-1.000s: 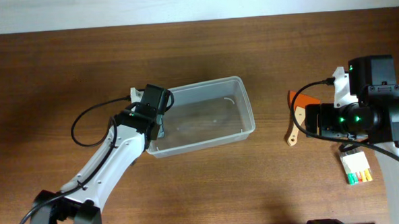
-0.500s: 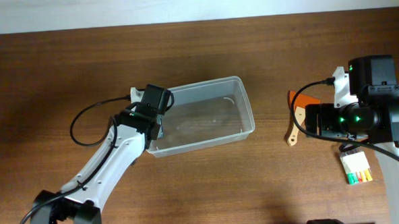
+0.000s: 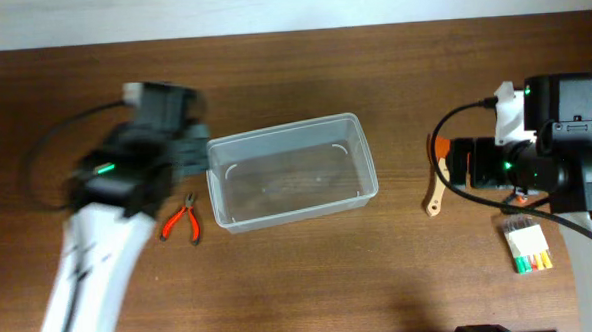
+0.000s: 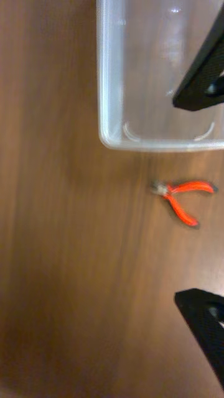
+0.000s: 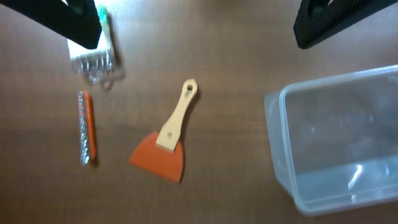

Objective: Pack container
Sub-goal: 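Release the box and retract the left gripper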

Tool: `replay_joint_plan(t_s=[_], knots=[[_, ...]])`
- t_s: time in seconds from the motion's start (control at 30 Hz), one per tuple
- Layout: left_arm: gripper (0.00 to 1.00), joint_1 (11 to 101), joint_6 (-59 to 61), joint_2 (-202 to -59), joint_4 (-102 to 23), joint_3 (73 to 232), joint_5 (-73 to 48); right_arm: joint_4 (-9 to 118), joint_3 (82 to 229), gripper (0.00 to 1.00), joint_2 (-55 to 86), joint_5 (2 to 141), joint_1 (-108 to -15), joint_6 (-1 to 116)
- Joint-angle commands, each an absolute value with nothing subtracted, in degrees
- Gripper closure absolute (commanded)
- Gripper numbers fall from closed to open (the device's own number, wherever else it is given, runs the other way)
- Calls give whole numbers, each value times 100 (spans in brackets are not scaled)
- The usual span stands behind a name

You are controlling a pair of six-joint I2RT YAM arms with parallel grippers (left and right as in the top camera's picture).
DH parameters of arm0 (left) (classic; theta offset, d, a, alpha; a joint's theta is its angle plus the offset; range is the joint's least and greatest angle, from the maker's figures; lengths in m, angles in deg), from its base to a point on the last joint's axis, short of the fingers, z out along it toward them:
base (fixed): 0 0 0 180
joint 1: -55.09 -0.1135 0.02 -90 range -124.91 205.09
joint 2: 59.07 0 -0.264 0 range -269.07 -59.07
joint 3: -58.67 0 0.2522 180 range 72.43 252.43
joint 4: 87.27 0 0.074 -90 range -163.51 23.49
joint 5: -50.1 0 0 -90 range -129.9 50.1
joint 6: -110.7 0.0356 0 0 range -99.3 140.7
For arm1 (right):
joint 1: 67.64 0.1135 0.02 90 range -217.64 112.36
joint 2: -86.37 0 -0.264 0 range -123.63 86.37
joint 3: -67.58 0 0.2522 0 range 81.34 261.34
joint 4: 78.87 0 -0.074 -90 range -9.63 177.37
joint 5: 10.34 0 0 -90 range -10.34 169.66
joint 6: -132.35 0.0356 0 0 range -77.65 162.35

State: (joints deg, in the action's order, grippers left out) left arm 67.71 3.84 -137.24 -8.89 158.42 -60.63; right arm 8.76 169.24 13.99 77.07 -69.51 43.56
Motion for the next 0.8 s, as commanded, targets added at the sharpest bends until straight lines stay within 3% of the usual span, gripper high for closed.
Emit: replay_joint_plan(t_s=[0.0,0.1,0.23,0.4,0.57,0.77], knots=[[4,5984,224,-13383,-530,15921,-5694,396,17297,1,1498,8148,-6916,4429],[4,5188,213,-13191,-178,15901,-5508,-171,17523,1,1802,9014,-6929,5261],[4,4559,213,-13105,-122,15652,-4907,-656,17575,1,2425,8786,-6964,6087],[3,4482,213,-13114,-345,14889,-4627,-640,17448,0,2886,7556,-6953,5447],[4,4535,213,-13114,-567,14074,-4520,-479,17440,24,2444,6988,-6951,4540],[4,4546,211,-13114,-648,13620,-4481,-2,17440,67,1124,6310,-6695,4123]])
